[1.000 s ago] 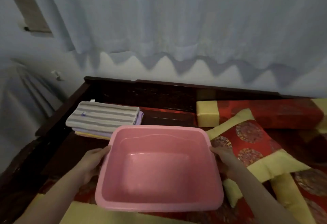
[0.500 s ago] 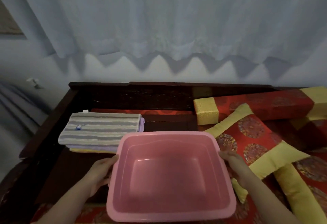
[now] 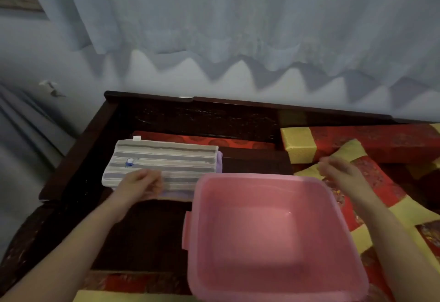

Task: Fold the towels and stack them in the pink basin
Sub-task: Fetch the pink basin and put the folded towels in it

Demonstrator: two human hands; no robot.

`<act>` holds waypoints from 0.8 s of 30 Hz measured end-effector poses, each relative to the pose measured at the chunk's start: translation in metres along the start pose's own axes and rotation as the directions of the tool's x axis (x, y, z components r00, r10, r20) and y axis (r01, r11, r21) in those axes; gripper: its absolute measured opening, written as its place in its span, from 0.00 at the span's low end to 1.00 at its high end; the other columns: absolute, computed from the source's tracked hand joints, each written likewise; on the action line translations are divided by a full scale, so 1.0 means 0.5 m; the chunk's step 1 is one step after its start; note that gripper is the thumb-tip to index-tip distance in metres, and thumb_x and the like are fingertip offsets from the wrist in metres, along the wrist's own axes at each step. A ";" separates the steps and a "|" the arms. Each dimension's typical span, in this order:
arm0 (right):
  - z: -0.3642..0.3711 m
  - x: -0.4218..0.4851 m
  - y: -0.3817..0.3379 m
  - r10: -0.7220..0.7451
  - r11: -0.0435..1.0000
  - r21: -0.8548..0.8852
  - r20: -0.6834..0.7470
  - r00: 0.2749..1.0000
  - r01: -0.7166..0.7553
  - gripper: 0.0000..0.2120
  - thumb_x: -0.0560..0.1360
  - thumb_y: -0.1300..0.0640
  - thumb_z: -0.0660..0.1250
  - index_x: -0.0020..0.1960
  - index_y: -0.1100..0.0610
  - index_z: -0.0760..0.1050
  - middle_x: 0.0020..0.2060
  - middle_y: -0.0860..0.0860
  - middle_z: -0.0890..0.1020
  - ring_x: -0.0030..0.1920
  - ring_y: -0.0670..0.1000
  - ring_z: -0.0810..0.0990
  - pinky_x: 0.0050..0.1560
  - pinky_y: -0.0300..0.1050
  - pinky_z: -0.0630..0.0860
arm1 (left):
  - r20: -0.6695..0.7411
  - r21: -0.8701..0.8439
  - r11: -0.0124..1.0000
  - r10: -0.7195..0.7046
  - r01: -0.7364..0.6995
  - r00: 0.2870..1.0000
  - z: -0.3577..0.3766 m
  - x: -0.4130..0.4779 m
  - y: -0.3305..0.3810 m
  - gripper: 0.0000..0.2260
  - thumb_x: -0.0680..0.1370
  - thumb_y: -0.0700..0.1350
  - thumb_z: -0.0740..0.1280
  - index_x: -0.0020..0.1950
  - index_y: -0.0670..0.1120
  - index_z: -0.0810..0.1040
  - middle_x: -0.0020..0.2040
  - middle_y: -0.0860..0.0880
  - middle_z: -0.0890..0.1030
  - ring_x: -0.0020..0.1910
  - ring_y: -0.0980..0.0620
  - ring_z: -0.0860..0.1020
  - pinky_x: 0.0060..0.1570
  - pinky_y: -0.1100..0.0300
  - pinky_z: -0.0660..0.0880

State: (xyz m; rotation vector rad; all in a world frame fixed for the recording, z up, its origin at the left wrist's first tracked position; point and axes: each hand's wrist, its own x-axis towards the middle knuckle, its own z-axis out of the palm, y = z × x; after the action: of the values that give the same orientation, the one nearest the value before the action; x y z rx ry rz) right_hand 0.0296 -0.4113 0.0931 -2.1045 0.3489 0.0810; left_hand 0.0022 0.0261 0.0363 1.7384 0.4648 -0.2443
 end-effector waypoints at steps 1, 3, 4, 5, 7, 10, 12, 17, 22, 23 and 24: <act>0.043 0.010 -0.052 -0.011 0.988 0.153 0.023 1.000 0.008 0.13 0.77 0.53 0.66 0.59 0.56 0.77 0.52 0.53 0.81 0.52 0.52 0.80 0.50 0.47 0.76 | -0.029 -0.064 0.998 0.009 -0.011 1.000 -0.041 0.028 0.013 0.11 0.79 0.48 0.63 0.43 0.42 0.79 0.40 0.44 0.80 0.38 0.51 0.79 0.38 0.61 0.78; 0.142 0.040 -0.137 -0.019 0.930 0.364 0.161 0.987 -0.041 0.12 0.77 0.55 0.66 0.59 0.56 0.77 0.53 0.54 0.83 0.55 0.50 0.81 0.54 0.46 0.77 | -0.062 -0.169 0.986 -0.011 0.001 0.998 -0.109 0.084 0.028 0.12 0.79 0.49 0.63 0.45 0.42 0.79 0.41 0.45 0.81 0.38 0.52 0.80 0.39 0.60 0.79; 0.206 0.059 -0.171 -0.004 0.897 0.431 0.238 0.971 -0.102 0.12 0.77 0.55 0.66 0.60 0.56 0.77 0.55 0.54 0.82 0.56 0.50 0.81 0.57 0.48 0.76 | -0.062 -0.216 0.976 -0.036 0.022 0.997 -0.141 0.115 0.026 0.12 0.79 0.49 0.62 0.46 0.43 0.79 0.41 0.45 0.82 0.39 0.52 0.80 0.40 0.60 0.78; 0.266 0.077 -0.194 0.022 0.865 0.472 0.307 0.951 -0.172 0.14 0.77 0.55 0.65 0.61 0.56 0.76 0.57 0.55 0.82 0.58 0.50 0.80 0.59 0.48 0.75 | -0.049 -0.259 0.965 -0.059 0.045 0.997 -0.162 0.140 0.024 0.12 0.80 0.50 0.62 0.46 0.43 0.79 0.41 0.46 0.82 0.40 0.52 0.81 0.41 0.59 0.77; 0.388 0.108 -0.224 0.107 0.811 0.499 0.387 0.916 -0.306 0.19 0.77 0.54 0.65 0.66 0.57 0.72 0.63 0.54 0.77 0.63 0.51 0.76 0.63 0.48 0.71 | -0.029 -0.310 0.947 -0.100 0.086 0.995 -0.196 0.188 0.013 0.12 0.80 0.50 0.62 0.49 0.43 0.79 0.43 0.47 0.83 0.43 0.52 0.81 0.45 0.58 0.77; 0.520 0.122 -0.236 0.228 0.834 0.378 0.424 0.876 -0.401 0.20 0.77 0.52 0.64 0.67 0.57 0.70 0.65 0.52 0.74 0.63 0.52 0.74 0.59 0.45 0.70 | -0.075 -0.345 0.935 -0.118 0.086 0.990 -0.221 0.238 -0.014 0.14 0.79 0.48 0.64 0.58 0.40 0.77 0.50 0.45 0.82 0.53 0.47 0.80 0.50 0.56 0.78; 0.588 0.159 -0.200 0.340 0.890 0.168 0.377 0.861 -0.425 0.24 0.70 0.50 0.70 0.64 0.57 0.72 0.62 0.54 0.77 0.57 0.55 0.78 0.57 0.51 0.75 | -0.216 -0.291 0.957 -0.084 0.018 0.973 -0.240 0.266 -0.045 0.14 0.76 0.45 0.68 0.60 0.41 0.77 0.52 0.45 0.81 0.57 0.45 0.79 0.51 0.56 0.77; 0.643 0.220 -0.146 0.495 0.841 -0.377 0.244 0.834 -0.389 0.19 0.65 0.56 0.68 0.55 0.62 0.75 0.58 0.59 0.75 0.57 0.59 0.76 0.55 0.49 0.75 | -0.225 -0.103 0.982 -0.180 0.160 0.958 -0.254 0.288 -0.097 0.36 0.73 0.48 0.73 0.75 0.43 0.59 0.65 0.46 0.70 0.60 0.50 0.71 0.54 0.57 0.69; 0.651 0.195 -0.172 0.624 0.761 -0.417 0.260 0.737 -0.498 0.12 0.64 0.56 0.65 0.45 0.61 0.73 0.54 0.61 0.74 0.51 0.60 0.76 0.56 0.51 0.74 | 0.027 -0.179 0.907 -0.382 0.380 0.924 -0.276 0.329 -0.157 0.45 0.63 0.54 0.78 0.73 0.43 0.62 0.62 0.45 0.76 0.56 0.46 0.77 0.60 0.47 0.74; 0.658 0.210 -0.158 0.627 0.767 -0.399 0.299 0.719 -0.502 0.13 0.61 0.56 0.65 0.44 0.60 0.74 0.56 0.60 0.74 0.55 0.60 0.77 0.60 0.55 0.73 | 0.031 -0.186 0.905 -0.384 0.383 0.923 -0.283 0.336 -0.163 0.46 0.62 0.54 0.79 0.73 0.42 0.61 0.63 0.43 0.77 0.57 0.44 0.78 0.60 0.45 0.74; 0.677 0.243 -0.131 0.625 0.773 -0.390 0.331 0.707 -0.500 0.18 0.57 0.55 0.66 0.46 0.58 0.74 0.59 0.59 0.74 0.58 0.61 0.77 0.61 0.58 0.73 | 0.033 -0.202 0.901 -0.385 0.383 0.923 -0.290 0.345 -0.165 0.46 0.62 0.53 0.79 0.74 0.42 0.61 0.63 0.41 0.77 0.57 0.43 0.78 0.59 0.45 0.75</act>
State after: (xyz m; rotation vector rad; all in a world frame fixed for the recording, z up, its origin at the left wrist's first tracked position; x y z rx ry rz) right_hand 0.1913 -0.1197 -0.0569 -2.0861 0.7333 1.0253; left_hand 0.1081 0.2104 -0.0755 1.4345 0.8122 -0.4554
